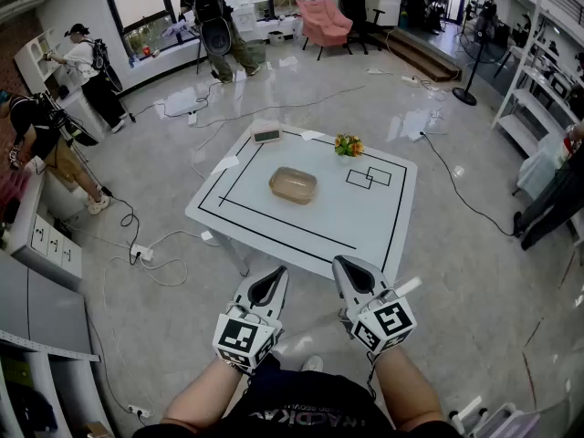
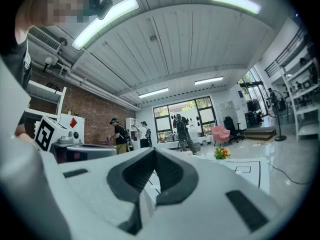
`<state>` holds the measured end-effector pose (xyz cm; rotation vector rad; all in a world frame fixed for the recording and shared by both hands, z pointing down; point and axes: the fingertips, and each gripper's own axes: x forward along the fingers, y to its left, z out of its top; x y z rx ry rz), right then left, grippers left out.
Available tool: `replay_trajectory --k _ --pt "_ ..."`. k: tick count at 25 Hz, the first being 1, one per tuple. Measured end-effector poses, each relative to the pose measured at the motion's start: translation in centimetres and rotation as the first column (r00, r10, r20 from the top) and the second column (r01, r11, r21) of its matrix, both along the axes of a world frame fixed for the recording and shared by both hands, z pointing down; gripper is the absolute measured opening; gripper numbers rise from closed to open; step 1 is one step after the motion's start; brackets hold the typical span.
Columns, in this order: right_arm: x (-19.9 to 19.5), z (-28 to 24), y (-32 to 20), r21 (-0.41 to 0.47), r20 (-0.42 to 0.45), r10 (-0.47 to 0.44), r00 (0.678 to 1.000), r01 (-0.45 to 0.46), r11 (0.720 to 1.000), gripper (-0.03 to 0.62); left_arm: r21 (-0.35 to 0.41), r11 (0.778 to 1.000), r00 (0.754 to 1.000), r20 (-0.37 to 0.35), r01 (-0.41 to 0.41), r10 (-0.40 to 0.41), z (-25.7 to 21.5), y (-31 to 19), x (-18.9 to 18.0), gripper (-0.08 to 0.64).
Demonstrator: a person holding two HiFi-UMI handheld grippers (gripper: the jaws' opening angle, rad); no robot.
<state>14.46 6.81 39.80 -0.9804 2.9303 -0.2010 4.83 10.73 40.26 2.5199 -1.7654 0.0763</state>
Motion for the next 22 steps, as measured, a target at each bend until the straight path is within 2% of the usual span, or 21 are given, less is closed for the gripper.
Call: replay_trajectory --k 10,13,17,19,22 --pt "-0.1 -0.7 0.1 0.031 -0.012 -0.012 1.000 0.013 0.999 0.002 0.013 1.000 1.000 -0.014 0.001 -0.001 -0.4 -0.3 0.0 0.000" --pt "-0.1 -0.8 -0.1 0.037 -0.023 -0.010 1.000 0.011 0.999 0.002 0.016 1.000 1.000 -0.013 -0.003 0.003 -0.6 -0.4 0.1 0.023" --pt "0.1 -0.5 -0.4 0.023 0.004 -0.023 1.000 0.023 0.999 0.009 0.017 1.000 1.000 -0.010 -0.015 0.015 -0.5 -0.7 0.5 0.086" --pt "0.1 -0.6 -0.5 0.020 0.013 -0.038 0.999 0.038 0.999 0.038 0.018 0.999 1.000 -0.005 -0.030 0.030 -0.5 -0.9 0.9 0.124" --pt "-0.3 -0.8 -0.6 0.020 0.019 -0.073 0.997 0.073 0.997 0.107 0.012 0.998 0.998 0.001 -0.066 0.066 -0.4 -1.2 1.5 0.260"
